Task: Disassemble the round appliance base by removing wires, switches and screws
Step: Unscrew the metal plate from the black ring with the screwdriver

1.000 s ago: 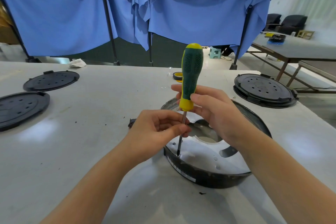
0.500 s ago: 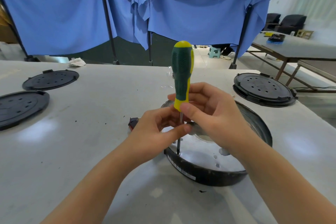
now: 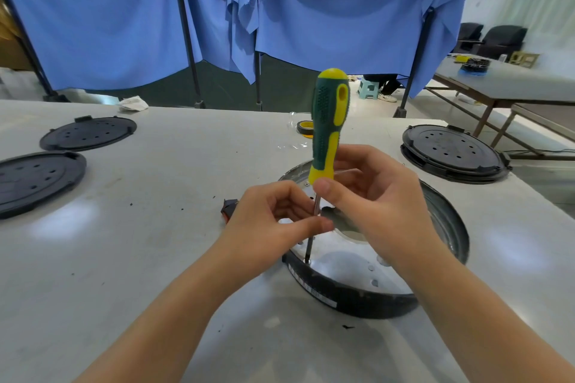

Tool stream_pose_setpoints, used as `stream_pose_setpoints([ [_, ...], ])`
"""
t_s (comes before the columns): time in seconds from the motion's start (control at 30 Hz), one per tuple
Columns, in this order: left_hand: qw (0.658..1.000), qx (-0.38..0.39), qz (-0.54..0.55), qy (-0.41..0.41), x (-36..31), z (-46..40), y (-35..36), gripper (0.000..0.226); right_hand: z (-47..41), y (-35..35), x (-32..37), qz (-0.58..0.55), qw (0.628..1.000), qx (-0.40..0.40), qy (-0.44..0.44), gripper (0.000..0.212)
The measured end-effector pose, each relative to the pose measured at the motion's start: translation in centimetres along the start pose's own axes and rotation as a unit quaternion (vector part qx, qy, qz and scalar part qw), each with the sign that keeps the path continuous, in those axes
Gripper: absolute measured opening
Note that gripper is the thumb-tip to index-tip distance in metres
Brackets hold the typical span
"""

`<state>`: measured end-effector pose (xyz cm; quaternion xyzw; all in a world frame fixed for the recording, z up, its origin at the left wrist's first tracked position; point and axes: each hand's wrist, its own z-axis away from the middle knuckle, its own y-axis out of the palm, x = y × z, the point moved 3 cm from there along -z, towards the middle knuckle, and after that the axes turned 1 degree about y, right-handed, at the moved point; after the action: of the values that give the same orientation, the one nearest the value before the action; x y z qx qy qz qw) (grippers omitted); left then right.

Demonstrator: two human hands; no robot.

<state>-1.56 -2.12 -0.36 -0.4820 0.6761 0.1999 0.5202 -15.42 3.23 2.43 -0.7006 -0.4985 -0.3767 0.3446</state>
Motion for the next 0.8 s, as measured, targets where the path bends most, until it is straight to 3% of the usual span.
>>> stream_pose_setpoints([
  [0.27,0.999,-0.002,-0.032,0.029,0.22,-0.02,0.32,0.018,0.24,0.45,0.18,-0.021,0.999,0.026,-0.026,0.032],
  [0.4,0.999,-0.009,-0.049,0.018,0.12,0.06,0.45,0.015,0.11,0.24,0.0,-0.006,1.0,0.001,-0.022,0.034],
  [0.47,0.998,0.011,-0.058,0.008,0.04,0.04,0.45,0.011,0.19,0.11,-0.06,0.003,1.0,0.005,-0.024,0.032],
  [0.67,0.995,0.087,-0.039,-0.016,-0.55,0.51,0.45,0.028,0.59,0.49,0.13,-0.034,0.998,0.061,-0.005,0.04],
  [0.8,0.996,0.087,-0.009,-0.029,-0.43,0.56,0.35,0.027,0.63,0.62,0.24,-0.007,0.998,0.058,0.0,0.032],
])
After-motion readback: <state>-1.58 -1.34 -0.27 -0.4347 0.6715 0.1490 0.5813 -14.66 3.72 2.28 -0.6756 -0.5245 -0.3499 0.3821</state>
